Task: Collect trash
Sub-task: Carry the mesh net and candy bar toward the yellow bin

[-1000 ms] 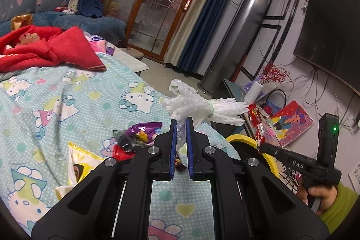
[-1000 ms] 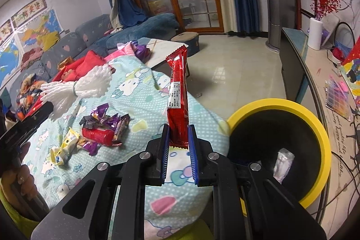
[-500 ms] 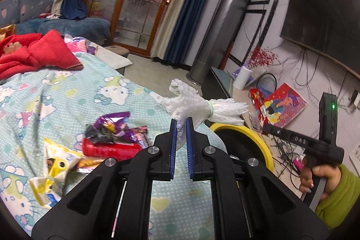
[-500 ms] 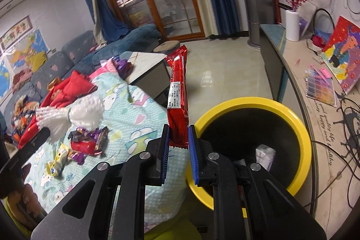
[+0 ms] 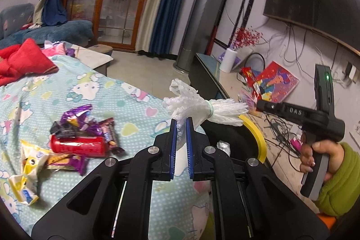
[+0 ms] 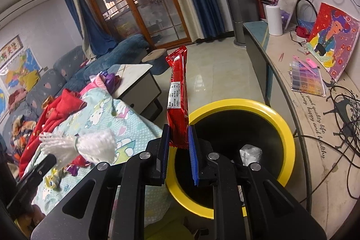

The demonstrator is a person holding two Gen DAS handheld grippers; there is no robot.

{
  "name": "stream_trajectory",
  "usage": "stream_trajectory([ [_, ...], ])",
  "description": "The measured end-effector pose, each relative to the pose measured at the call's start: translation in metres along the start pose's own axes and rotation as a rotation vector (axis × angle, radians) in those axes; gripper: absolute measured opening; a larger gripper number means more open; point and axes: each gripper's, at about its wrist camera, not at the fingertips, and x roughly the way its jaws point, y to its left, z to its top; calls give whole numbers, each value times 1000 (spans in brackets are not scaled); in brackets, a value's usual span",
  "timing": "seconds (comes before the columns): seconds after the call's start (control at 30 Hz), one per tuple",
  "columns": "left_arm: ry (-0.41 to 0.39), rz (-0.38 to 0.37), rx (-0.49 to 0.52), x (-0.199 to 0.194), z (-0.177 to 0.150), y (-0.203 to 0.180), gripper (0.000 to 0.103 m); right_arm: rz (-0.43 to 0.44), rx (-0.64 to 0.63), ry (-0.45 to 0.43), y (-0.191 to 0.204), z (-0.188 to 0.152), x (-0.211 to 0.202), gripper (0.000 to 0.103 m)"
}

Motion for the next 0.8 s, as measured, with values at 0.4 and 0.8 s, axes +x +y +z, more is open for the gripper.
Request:
stream_trajectory([
  [0.4, 62, -26, 93, 29, -13, -35, 4, -26, 65, 12, -28, -1, 4, 16],
  [0.8, 138, -45, 174, 63, -25, -60, 4, -64, 116, 46, -55, -9, 18, 16],
])
